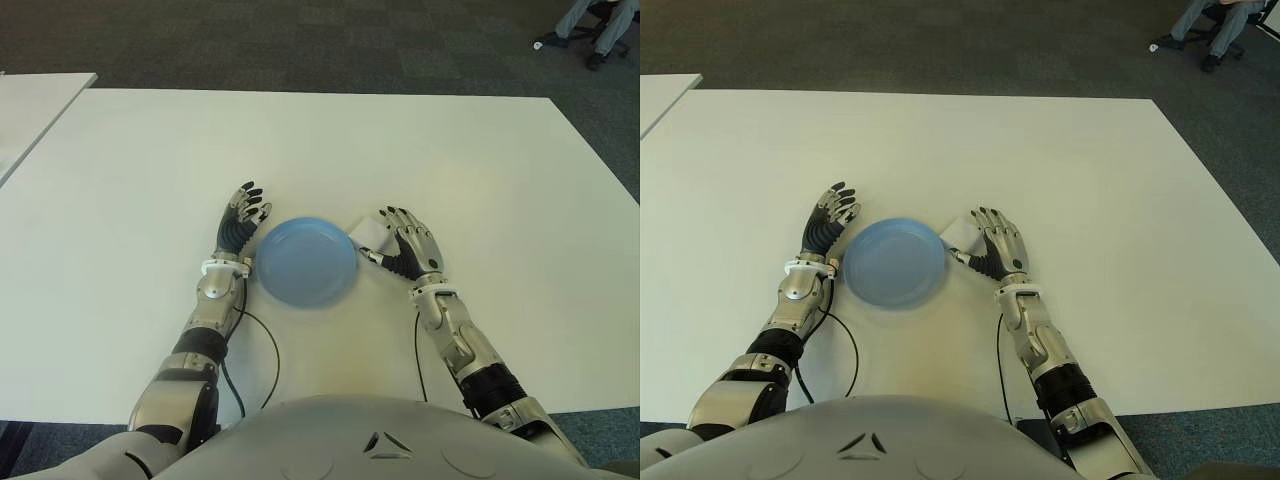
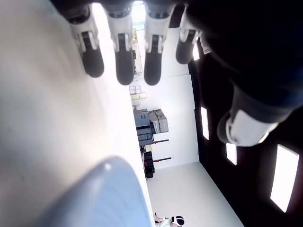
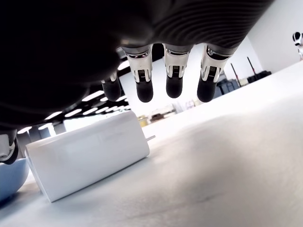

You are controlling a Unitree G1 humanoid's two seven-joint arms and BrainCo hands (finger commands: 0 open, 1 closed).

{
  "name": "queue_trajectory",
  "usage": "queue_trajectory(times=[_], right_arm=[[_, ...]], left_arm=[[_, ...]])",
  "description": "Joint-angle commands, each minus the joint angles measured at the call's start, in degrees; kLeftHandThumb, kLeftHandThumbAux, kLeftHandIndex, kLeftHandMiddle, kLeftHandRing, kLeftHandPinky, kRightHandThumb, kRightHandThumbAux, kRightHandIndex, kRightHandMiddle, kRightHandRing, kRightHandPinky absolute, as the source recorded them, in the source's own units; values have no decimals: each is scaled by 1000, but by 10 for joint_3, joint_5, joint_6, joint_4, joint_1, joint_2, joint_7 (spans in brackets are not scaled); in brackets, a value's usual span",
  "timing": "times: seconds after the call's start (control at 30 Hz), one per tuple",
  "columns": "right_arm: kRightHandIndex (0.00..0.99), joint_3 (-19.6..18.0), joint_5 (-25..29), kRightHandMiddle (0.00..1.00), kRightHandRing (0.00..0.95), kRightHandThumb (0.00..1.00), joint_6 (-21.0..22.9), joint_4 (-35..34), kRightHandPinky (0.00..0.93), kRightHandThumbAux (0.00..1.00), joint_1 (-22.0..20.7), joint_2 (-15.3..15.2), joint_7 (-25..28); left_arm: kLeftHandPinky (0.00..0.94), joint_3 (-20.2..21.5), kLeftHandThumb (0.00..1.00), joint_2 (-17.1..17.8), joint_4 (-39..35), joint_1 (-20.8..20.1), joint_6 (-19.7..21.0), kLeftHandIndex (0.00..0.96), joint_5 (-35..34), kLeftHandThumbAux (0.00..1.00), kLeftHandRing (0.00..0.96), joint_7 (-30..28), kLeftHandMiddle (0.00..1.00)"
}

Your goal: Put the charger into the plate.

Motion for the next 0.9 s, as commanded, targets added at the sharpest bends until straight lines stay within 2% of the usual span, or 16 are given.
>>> queue_trajectory(times=[0.03,0.3,0.4,0.6,0.9], right_arm=[[0,12,-3,0,0,229,20,-6,81,315,-8,-15,55],[0,24,-8,0,0,260,56,-30,61,285,-15,-35,153],[0,25,-7,0,0,267,66,-38,56,281,-17,-39,175],[0,24,-5,0,0,277,79,-48,63,287,-17,-38,193],[0,20,0,0,0,278,78,-52,90,290,-15,-37,190]], left_arm=[[199,-4,0,-4,18,36,25,124,2,546,194,-2,192],[197,-4,0,-5,12,37,31,125,-1,534,194,-6,192],[195,-5,0,-5,8,38,37,124,0,531,193,-7,193],[208,-3,0,-4,3,40,48,124,-3,541,198,-10,201],[207,-4,0,-5,2,41,44,121,-2,545,203,-10,204]])
